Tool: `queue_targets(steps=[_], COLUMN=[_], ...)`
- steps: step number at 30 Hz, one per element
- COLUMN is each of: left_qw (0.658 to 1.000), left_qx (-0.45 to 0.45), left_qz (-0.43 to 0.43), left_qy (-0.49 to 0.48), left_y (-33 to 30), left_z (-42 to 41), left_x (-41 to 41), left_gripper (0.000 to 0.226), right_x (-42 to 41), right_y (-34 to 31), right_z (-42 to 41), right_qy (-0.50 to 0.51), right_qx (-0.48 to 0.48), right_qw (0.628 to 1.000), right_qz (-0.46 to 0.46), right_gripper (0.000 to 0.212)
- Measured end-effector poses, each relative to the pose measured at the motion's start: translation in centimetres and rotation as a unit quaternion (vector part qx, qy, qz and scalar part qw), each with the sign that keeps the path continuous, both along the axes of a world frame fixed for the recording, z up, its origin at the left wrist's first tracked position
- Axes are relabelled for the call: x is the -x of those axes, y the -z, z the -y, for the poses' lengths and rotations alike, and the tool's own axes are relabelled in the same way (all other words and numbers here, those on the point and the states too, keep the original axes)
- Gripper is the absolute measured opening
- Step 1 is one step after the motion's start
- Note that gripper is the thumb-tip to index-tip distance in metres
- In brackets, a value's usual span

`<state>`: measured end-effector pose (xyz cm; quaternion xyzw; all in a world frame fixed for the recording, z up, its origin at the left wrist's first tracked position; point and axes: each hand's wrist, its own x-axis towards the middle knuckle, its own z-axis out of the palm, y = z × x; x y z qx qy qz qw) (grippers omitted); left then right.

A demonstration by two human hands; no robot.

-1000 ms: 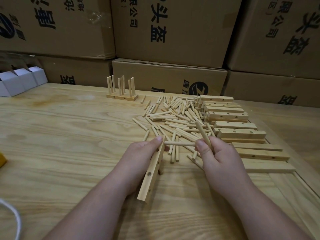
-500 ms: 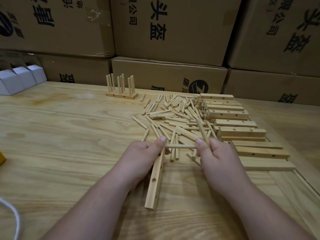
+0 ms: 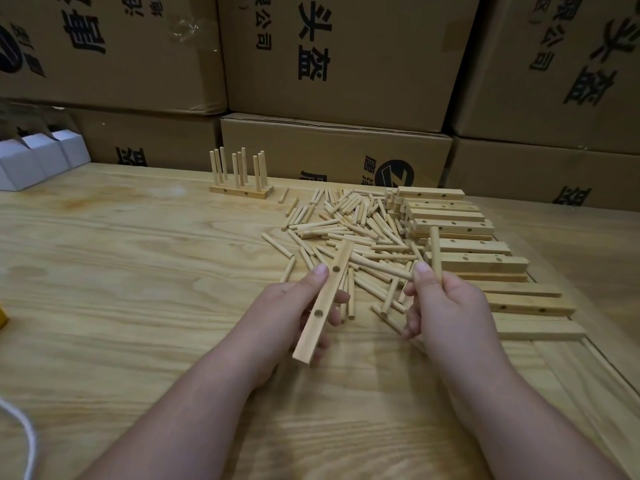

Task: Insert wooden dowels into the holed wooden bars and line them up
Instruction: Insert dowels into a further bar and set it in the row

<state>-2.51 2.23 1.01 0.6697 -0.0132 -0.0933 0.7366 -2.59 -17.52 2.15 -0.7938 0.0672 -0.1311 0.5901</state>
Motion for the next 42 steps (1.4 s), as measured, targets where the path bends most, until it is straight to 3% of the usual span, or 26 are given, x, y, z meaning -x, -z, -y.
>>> queue_targets(steps=[5,9,11,19,31,42], left_qw=[1.0,0.997,0.995,0.995,0.996,0.996], left_qx=[-0.007,-0.007,0.009,-0.016,-0.073,-0.063], left_qz=[-0.004,-0.012,-0.013,-0.009,0.009,0.012], left_qy=[-0.005,-0.069,-0.093,-0.096,-0.053,-0.054], left_y=[0.1,-0.1,-0.1,-0.1,0.0,0.1], left_z=[0.0,0.2,0.1,0.3,0.3,0.4], left_x=[0.0,-0.3,-0.4,-0.3,0.0,-0.1], left_gripper=[0.042,0.044,0.046,0.049,0.05,0.051], right_x=[0.3,0.4,0.6,1.0,0.2,0.2], right_y=[0.0,-0.3,-0.6,0.2,0.9,0.8], right_z=[0.0,0.4,0.6,-0.5,-0.3,0.0], right_qy=[0.005,-0.039,-0.073,-0.159,-0.126,-0.12], right_qx=[0.035,-0.097,-0.117,0.006,0.031,0.162], right_qw=[0.998,0.992,0.988,0.981,0.983,0.967], right_qz=[0.053,0.064,0.073,0.107,0.127,0.153], right_gripper=[0.028,0.023,0.02,0.019,0.024,0.026])
